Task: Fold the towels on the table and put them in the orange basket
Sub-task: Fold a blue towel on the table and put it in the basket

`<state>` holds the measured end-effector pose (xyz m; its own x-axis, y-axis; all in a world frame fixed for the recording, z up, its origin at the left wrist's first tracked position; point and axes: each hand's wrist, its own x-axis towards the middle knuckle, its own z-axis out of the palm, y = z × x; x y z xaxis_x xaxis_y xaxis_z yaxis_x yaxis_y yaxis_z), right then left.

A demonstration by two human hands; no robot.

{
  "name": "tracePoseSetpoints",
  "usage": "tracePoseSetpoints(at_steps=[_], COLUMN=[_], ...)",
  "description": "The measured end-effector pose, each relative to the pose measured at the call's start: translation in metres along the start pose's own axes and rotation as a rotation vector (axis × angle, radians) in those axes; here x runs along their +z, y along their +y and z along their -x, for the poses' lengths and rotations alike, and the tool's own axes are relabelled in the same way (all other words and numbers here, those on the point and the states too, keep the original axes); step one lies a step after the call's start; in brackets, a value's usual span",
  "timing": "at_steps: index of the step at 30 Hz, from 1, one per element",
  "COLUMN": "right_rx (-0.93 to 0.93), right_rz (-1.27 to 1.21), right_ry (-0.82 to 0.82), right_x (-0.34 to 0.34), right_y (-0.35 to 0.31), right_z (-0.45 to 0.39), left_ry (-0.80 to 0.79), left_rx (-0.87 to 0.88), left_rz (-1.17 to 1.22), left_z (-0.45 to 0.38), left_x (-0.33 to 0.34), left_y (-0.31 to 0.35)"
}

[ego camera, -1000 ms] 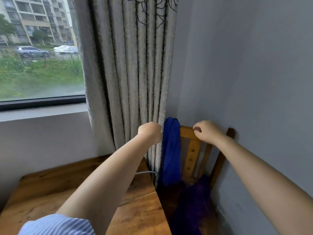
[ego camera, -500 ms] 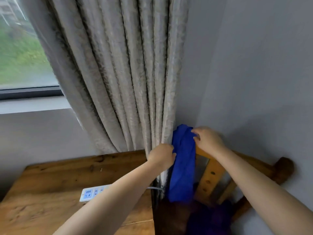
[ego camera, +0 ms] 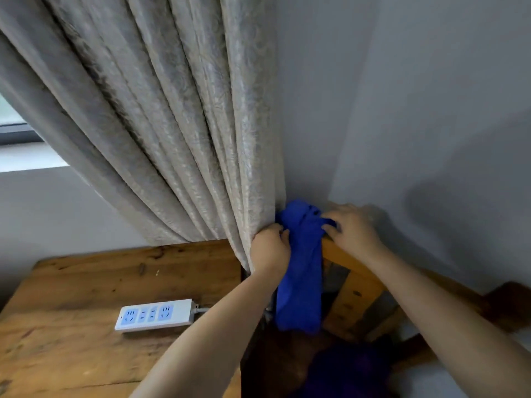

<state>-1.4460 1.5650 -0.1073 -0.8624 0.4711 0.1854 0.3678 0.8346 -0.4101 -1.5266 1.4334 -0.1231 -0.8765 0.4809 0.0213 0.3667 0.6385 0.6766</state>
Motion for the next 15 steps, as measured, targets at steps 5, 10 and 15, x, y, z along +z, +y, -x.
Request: tracePoseSetpoints(at_steps=[5,10,15], right_rx=[-0.005,0.127,0.194], right_rz=[0.003,-0.025,-0.122], right_ry=[0.113,0.258,0.352], right_x=[-0.007,-0.016,-0.048], right_y=[0.008,0.008,-0.017], right_z=[0.016,0.034,0.052], left_ry=[-0.033,-0.091,-0.066], left_rx=[0.039,0.165,0.213], left_rz=[-0.058,-0.057,0.193], left_z=[0.0,0.011,0.032], left_x=[-0.002,-0.011,-0.044], left_y=[0.001,0.007,0.021])
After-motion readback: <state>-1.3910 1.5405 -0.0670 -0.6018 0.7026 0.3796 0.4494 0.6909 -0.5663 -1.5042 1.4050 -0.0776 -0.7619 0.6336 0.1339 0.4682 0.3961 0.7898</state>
